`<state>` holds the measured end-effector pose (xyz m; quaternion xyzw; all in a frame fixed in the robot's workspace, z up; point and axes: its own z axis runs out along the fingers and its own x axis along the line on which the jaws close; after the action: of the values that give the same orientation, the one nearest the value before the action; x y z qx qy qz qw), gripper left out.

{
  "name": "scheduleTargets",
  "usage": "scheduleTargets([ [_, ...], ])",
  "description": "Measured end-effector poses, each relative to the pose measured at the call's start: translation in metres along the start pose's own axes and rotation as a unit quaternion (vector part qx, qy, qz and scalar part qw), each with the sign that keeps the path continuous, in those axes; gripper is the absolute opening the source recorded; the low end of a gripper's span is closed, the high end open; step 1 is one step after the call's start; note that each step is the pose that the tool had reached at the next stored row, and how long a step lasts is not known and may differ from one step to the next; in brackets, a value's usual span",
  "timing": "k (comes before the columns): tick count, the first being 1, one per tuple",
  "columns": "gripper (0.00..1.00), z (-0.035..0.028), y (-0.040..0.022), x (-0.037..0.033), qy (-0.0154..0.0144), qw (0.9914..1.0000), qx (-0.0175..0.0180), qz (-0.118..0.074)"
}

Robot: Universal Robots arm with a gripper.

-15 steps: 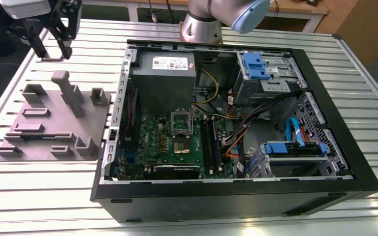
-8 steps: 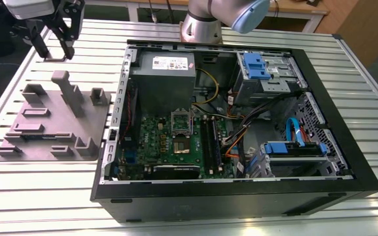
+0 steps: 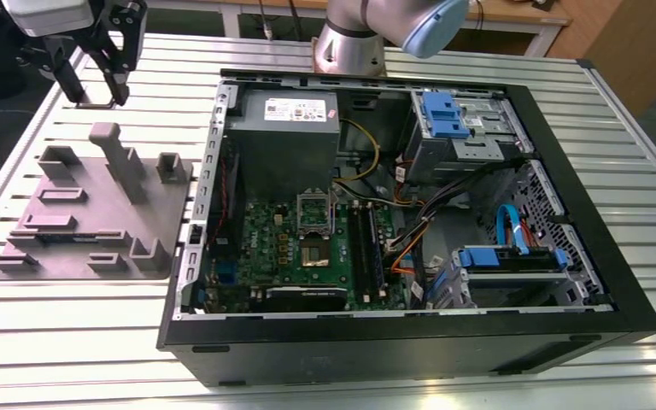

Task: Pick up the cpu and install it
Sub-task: 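Pick up the cpu and move it towards the insertion slot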

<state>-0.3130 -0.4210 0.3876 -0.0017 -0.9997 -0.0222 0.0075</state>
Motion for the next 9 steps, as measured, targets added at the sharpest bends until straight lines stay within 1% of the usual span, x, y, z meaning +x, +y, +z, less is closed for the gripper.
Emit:
scheduleTargets([
  [6, 0.47, 0.0000, -0.0001, 0.0000, 0.0000, 1.00000, 0.0000, 0.000],
  [9, 0.47, 0.0000, -0.0001, -0.0012, 0.0000, 1.00000, 0.0000, 0.000],
])
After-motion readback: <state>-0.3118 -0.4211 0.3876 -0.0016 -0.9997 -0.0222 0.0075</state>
